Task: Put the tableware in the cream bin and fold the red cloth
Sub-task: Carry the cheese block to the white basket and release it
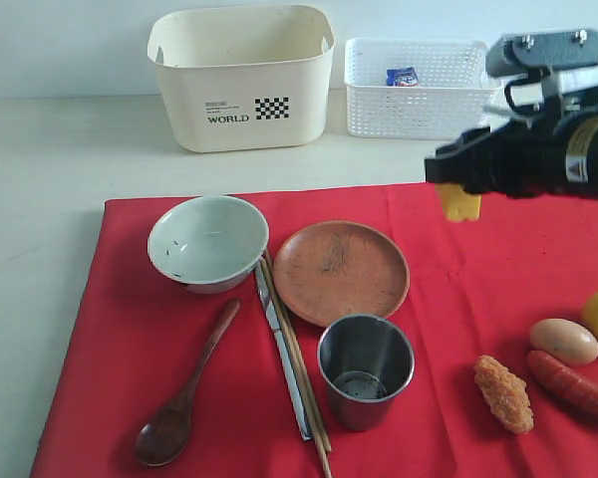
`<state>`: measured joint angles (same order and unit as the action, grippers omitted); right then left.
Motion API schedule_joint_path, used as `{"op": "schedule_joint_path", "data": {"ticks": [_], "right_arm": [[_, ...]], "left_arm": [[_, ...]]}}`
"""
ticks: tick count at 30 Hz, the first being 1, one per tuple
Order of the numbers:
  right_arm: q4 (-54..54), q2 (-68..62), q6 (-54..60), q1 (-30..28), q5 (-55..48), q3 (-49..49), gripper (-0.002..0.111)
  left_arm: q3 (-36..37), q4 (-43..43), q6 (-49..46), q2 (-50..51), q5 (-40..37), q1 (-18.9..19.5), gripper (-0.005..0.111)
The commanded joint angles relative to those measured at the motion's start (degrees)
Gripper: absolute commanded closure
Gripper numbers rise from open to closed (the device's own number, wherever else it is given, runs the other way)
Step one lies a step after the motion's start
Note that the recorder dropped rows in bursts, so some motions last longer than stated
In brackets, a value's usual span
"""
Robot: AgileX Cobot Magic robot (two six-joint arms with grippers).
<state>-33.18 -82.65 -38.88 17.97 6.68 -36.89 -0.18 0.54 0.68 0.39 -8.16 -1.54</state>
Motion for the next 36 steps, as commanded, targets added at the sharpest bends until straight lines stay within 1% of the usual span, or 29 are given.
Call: {"op": "schedule_joint_path", "data": {"ticks": [1,6,10,16,17,21,25,28,30,31,32,34,36], "right_arm": [[-0.22,-0.47,3.17,0.01,1.16,-8.21,0.108],[-0.22,-5.99,4.99,-0.21,1.16,-18.77,0.108],[-0.08,-12.70,5.49,-1.76,1.46,-26.76,0.108],[0.27,-26.21,5.35,-4.79,2.40,-40.58,0.108],[0.27,-30.08,5.35,-5.52,2.50,-44.35,0.108],[6.20,-39.93,5.37,-7.02,1.88,-53.93,0.108],[6.20,-45.48,5.37,-7.01,-0.83,-59.06,0.108],[6.20,-47.09,5.65,-7.01,-0.95,-59.69,0.108],[6.20,-47.34,5.94,-7.01,-0.95,-59.69,0.101],[6.20,-47.34,5.94,-7.01,-0.95,-59.69,0.093],[6.20,-47.34,5.94,-7.01,-0.95,-59.69,0.088],[6.20,-47.34,6.43,-7.01,-0.83,-59.69,0.072],[6.20,-47.34,8.47,-7.01,-0.72,-59.69,0.060]], "left_arm": [[0.18,0.70,0.15,-0.39,0.12,0.08,0.106],[0.18,0.70,0.15,-0.39,0.12,0.08,0.106],[0.18,0.70,0.15,-0.39,0.12,0.08,0.106],[0.18,0.70,0.15,-0.39,0.12,0.08,0.106],[0.18,0.70,0.15,-0.39,0.12,0.08,0.106],[0.18,0.70,0.15,-0.39,0.12,0.08,0.106],[0.18,0.70,0.15,-0.39,0.12,0.08,0.106],[0.18,0.70,0.15,-0.39,0.12,0.08,0.106],[0.18,0.70,0.15,-0.39,0.12,0.08,0.106],[0.18,0.70,0.15,-0.39,0.12,0.08,0.106],[0.18,0.70,0.15,-0.39,0.12,0.08,0.106],[0.18,0.70,0.15,-0.39,0.12,0.08,0.106],[0.18,0.70,0.15,-0.39,0.12,0.08,0.106]]}}
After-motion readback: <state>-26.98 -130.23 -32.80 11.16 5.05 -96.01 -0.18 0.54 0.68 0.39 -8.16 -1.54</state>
